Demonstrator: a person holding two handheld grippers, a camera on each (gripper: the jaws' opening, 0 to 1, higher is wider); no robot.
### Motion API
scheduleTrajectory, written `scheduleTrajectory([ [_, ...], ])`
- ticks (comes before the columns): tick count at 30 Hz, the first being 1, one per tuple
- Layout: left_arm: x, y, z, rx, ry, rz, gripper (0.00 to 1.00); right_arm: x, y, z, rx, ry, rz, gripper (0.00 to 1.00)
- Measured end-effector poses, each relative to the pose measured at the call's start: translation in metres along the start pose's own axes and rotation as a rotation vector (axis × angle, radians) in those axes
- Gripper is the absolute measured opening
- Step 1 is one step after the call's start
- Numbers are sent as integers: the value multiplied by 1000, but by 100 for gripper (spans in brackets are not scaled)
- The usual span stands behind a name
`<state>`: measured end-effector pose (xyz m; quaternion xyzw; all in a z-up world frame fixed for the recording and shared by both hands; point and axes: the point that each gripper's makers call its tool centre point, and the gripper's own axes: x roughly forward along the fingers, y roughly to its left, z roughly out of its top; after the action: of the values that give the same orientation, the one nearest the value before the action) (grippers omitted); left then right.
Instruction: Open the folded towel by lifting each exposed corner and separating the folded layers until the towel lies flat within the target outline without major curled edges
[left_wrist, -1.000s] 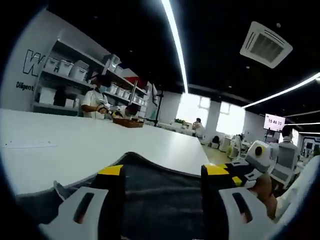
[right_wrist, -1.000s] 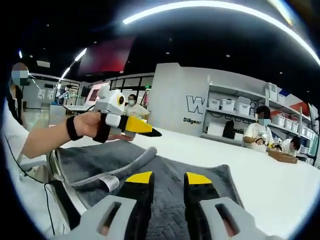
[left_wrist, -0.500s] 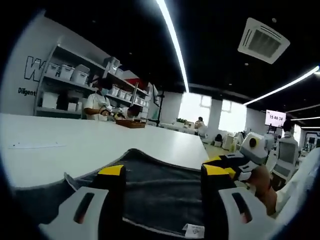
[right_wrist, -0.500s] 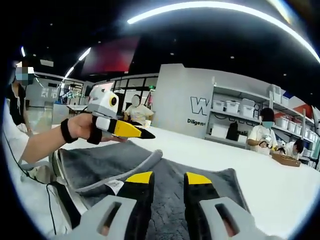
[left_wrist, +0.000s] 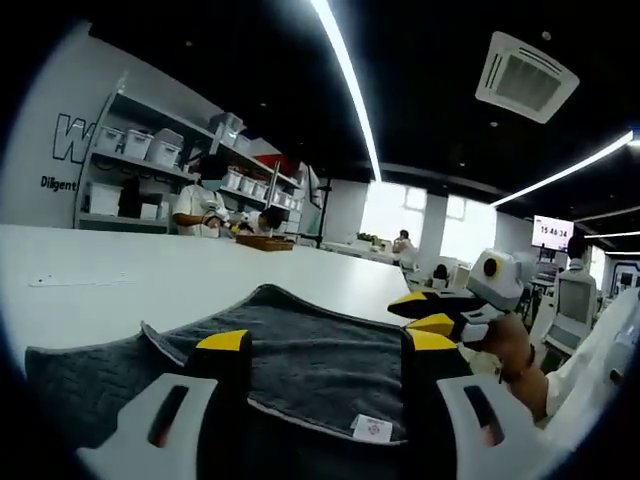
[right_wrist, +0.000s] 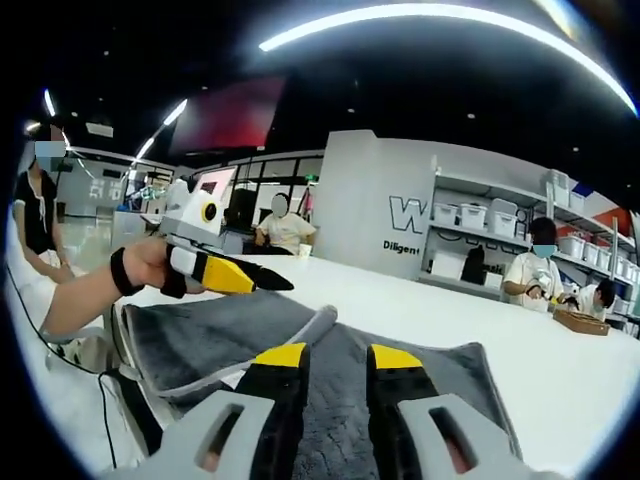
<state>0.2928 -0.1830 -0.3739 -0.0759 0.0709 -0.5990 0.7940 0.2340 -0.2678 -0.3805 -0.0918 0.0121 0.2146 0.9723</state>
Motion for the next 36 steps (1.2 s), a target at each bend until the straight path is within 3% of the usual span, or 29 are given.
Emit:
scheduleTrajectory([
  [15, -19, -17, -9, 4, -11, -16, 59, 11, 10, 1, -18, 13, 26, 17],
  [36, -43, -20, -27, 33, 16, 51, 60, 47, 28, 14, -46, 36, 119, 18],
])
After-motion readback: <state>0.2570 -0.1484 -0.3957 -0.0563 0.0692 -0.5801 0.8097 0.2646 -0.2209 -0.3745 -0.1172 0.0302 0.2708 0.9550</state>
